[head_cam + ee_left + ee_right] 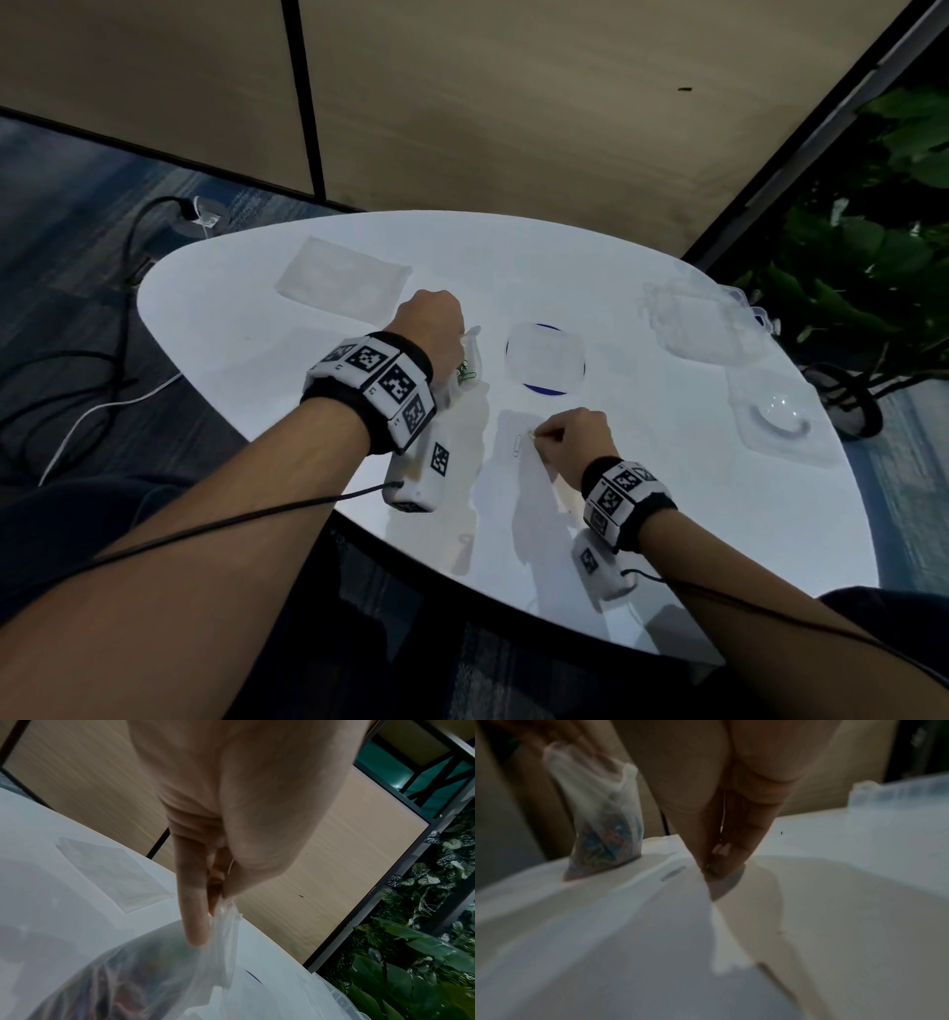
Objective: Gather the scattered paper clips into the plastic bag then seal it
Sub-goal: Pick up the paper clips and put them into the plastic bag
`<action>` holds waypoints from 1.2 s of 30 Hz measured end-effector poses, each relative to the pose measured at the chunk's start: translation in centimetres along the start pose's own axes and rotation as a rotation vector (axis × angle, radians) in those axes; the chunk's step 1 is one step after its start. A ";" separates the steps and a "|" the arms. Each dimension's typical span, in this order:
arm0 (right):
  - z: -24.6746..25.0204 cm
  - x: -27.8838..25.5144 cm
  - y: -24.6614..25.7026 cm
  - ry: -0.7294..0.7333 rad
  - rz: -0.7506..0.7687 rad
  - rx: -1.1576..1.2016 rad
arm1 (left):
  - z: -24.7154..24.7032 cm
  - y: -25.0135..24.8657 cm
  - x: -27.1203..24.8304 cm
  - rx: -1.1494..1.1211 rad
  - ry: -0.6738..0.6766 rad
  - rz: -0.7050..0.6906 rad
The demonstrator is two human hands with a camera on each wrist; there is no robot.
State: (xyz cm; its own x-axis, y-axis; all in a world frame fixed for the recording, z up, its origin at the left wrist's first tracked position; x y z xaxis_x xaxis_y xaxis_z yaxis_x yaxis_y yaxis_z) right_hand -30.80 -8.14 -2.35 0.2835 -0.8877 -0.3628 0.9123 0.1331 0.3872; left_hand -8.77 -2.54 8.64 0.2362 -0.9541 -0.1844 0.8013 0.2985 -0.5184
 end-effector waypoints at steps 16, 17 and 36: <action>-0.8 -0.6 2.0 0.117 -0.127 -0.121 | -0.2 0.2 0.2 0.012 0.013 -0.008; -0.9 -0.5 2.1 0.129 -0.107 -0.141 | -0.3 0.1 0.3 0.017 0.014 -0.014; 6.2 -1.4 9.8 0.040 0.266 0.471 | -0.8 -1.4 0.0 -0.055 0.053 -0.075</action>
State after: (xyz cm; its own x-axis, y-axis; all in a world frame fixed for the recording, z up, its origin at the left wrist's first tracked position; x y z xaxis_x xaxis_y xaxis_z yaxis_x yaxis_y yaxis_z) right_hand -24.04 -8.34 7.17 0.5058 -0.8318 -0.2287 0.5789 0.1308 0.8048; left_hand -10.35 -2.89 8.67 0.1460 -0.9715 -0.1866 0.7841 0.2287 -0.5770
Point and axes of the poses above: each hand's wrist, its own x-axis towards the middle knuckle, its own z-axis out of the back of the hand, y = z × x, the point moved 3 cm from there along x, towards the middle knuckle, and after that the axes turned 9 degrees about -z, right-handed, at the moved point
